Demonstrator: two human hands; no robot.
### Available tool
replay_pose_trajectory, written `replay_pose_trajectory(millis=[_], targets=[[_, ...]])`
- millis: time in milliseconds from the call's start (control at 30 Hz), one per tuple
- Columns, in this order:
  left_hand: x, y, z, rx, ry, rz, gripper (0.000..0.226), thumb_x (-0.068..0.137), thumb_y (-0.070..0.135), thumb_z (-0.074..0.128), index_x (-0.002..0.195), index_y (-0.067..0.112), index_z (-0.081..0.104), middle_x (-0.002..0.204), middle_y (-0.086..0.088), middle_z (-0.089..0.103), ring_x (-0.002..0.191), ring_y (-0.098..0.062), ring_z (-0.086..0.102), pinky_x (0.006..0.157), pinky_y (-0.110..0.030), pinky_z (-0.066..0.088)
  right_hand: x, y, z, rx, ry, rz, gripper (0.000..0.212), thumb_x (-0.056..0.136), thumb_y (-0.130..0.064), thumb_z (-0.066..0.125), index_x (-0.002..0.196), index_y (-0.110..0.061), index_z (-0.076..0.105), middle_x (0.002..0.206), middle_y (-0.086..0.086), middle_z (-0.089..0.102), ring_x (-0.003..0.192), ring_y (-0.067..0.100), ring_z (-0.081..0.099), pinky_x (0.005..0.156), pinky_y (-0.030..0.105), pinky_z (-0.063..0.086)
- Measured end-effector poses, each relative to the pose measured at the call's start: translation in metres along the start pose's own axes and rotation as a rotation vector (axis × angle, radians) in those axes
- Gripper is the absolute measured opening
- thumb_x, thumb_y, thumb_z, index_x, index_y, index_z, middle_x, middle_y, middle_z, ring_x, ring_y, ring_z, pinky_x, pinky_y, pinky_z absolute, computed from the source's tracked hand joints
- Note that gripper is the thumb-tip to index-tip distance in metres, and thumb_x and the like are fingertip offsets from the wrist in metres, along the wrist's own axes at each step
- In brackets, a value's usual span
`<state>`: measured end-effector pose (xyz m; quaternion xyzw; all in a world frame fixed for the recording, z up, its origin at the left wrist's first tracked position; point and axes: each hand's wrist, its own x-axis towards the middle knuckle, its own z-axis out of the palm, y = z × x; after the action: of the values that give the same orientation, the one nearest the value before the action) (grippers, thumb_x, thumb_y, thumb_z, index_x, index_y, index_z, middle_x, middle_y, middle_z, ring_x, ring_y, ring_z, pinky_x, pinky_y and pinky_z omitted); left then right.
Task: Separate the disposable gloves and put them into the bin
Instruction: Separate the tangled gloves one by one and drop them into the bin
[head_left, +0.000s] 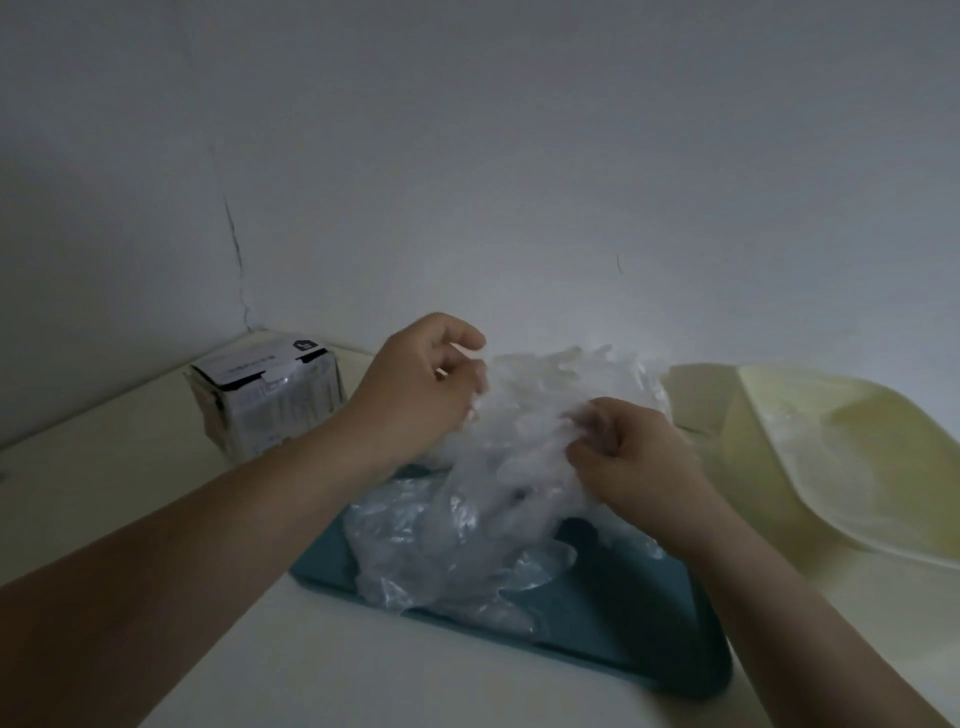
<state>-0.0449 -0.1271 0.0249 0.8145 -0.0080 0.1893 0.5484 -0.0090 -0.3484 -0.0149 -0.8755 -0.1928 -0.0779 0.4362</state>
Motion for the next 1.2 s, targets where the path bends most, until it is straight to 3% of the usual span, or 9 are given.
replay_pose_trajectory(millis=[100,267,433,600,733,833,933,1067,1200], targets=[[0.006,0.003,-0.012,-0.036,0.141,-0.023,0.019,0.104,0.007,0.058,0.110,0.024,0.067,0.093,-0.003,0.072,0.064,-0.006,0.065,0.052,-0.018,0.050,0.001,0.001,0.003,-0.226,-0.144,0.116,0.023,0.088,-0.007,0.055,0.098,-0.027,0.062,0.086,-0.010,0.066,0.070,0.008,0.060,0.057,0.013,0.043],[0.011,0.014,-0.027,-0.136,0.281,0.025,0.017,0.105,0.012,0.056,0.111,0.022,0.068,0.091,0.003,0.070,0.061,0.003,0.062,0.055,-0.013,0.049,-0.004,0.000,0.015,-0.631,-0.283,0.120,0.050,0.093,-0.017,0.058,0.141,-0.033,0.055,0.132,-0.001,0.063,0.111,0.023,0.064,0.093,0.032,0.054],[-0.002,0.028,-0.036,-0.110,0.177,0.061,0.007,0.100,0.019,0.069,0.106,0.020,0.072,0.073,0.006,0.072,0.065,-0.004,0.066,0.063,-0.021,0.053,-0.012,-0.027,-0.013,-0.415,-0.238,0.033,0.063,0.093,-0.025,0.067,0.152,-0.031,0.046,0.137,-0.005,0.063,0.116,0.012,0.062,0.098,0.023,0.050],[-0.016,0.045,-0.034,-0.158,-0.036,0.055,0.024,0.091,0.021,0.081,0.112,0.021,0.070,0.078,-0.003,0.073,0.067,-0.011,0.069,0.064,-0.026,0.057,-0.036,-0.066,-0.036,-0.121,0.019,-0.154,0.083,0.078,-0.066,0.075,0.152,-0.047,0.040,0.148,-0.030,0.044,0.130,-0.004,0.048,0.106,0.022,0.042],[-0.029,0.056,-0.012,-0.191,-0.278,0.058,0.024,0.085,0.018,0.086,0.107,0.016,0.076,0.082,-0.003,0.075,0.067,-0.018,0.066,0.063,-0.027,0.057,-0.039,-0.090,-0.034,-0.162,-0.012,-0.205,0.095,0.072,-0.059,0.085,0.153,-0.049,0.036,0.133,-0.040,0.048,0.110,-0.028,0.046,0.090,-0.007,0.030],[-0.028,0.063,-0.008,-0.389,-0.310,0.034,0.030,0.077,0.015,0.088,0.105,0.012,0.077,0.089,-0.005,0.076,0.073,-0.018,0.067,0.062,-0.027,0.055,-0.039,-0.095,-0.041,0.091,-0.079,-0.142,0.053,0.080,-0.033,0.088,0.129,-0.033,0.066,0.095,-0.008,0.080,0.082,0.004,0.074,0.076,0.019,0.057],[-0.024,0.069,-0.023,-0.437,-0.305,0.005,0.038,0.073,0.017,0.087,0.109,0.016,0.076,0.094,0.001,0.076,0.071,-0.016,0.066,0.061,-0.024,0.055,-0.047,-0.095,-0.052,0.376,-0.058,-0.048,0.010,0.089,-0.017,0.079,0.096,-0.009,0.079,0.078,0.013,0.076,0.068,0.026,0.073,0.068,0.032,0.060],[-0.024,0.060,-0.037,-0.539,-0.324,-0.062,0.049,0.065,-0.002,0.088,0.110,0.010,0.072,0.085,0.001,0.071,0.071,-0.012,0.065,0.061,-0.023,0.054,-0.051,-0.079,-0.065,0.502,-0.039,0.061,0.024,0.092,-0.022,0.075,0.083,0.000,0.075,0.074,0.020,0.069,0.060,0.029,0.062,0.063,0.038,0.057],[-0.024,0.035,-0.034,-0.472,-0.258,-0.231,0.043,0.092,0.046,0.071,0.115,0.010,0.071,0.100,-0.008,0.075,0.080,-0.018,0.068,0.073,-0.031,0.057,-0.051,-0.072,-0.062,0.584,0.058,0.135,0.027,0.096,-0.021,0.072,0.082,0.002,0.070,0.066,0.013,0.064,0.052,0.023,0.056,0.056,0.033,0.054]])
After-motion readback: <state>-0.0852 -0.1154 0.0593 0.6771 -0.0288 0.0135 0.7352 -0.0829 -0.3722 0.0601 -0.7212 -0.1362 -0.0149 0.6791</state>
